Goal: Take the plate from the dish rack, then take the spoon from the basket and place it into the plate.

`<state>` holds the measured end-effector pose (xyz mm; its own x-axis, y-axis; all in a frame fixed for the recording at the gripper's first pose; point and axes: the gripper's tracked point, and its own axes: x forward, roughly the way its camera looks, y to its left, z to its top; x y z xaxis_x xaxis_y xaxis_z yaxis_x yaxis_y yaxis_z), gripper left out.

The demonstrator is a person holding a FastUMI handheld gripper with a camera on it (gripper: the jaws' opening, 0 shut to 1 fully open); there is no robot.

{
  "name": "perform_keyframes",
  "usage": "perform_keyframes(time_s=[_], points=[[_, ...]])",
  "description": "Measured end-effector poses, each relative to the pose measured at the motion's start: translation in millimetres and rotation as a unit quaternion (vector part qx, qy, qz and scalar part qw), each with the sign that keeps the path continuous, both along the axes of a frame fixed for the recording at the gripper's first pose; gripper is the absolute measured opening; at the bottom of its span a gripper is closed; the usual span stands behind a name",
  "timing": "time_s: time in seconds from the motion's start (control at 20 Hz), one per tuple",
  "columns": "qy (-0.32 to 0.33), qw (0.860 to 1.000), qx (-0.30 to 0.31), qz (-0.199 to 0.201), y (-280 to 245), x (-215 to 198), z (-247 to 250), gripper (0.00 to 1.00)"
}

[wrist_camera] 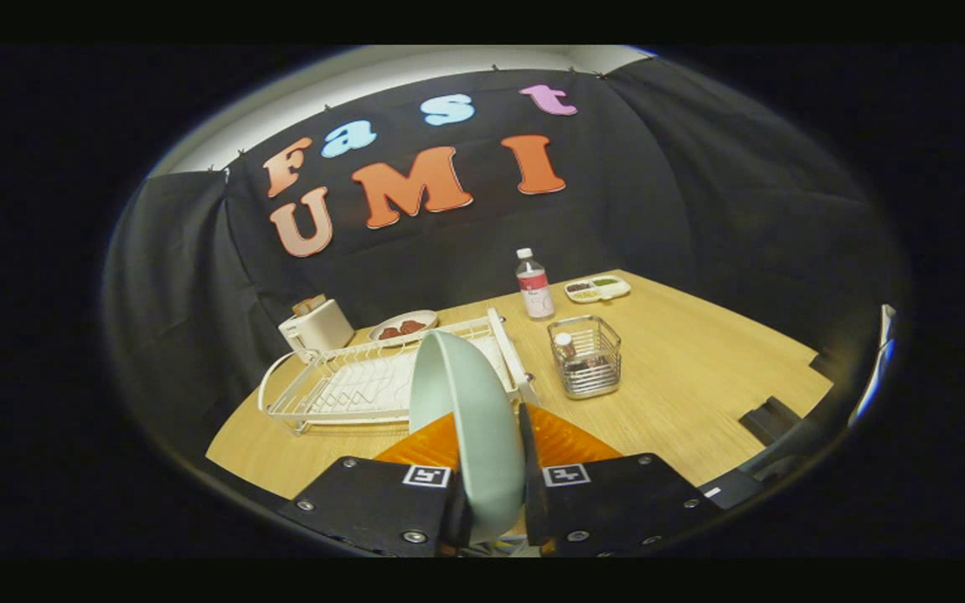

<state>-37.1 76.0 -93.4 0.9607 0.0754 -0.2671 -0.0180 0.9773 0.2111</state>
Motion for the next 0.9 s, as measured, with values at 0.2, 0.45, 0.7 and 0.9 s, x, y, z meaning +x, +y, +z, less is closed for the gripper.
perform_keyframes(time_s=[0.2, 0.45, 0.7, 0.9], points=[[0.031, 0.998, 0.053, -0.008, -4, -4, -37, 0.25], [0.062, 0.99, 0.126, -0.006, 6, -5, -65, 0.26], [0.074, 0.985, 0.153, 0.0, 9, -5, -75, 0.26], [0.083, 0.981, 0.173, -0.003, 8, -5, -82, 0.26]])
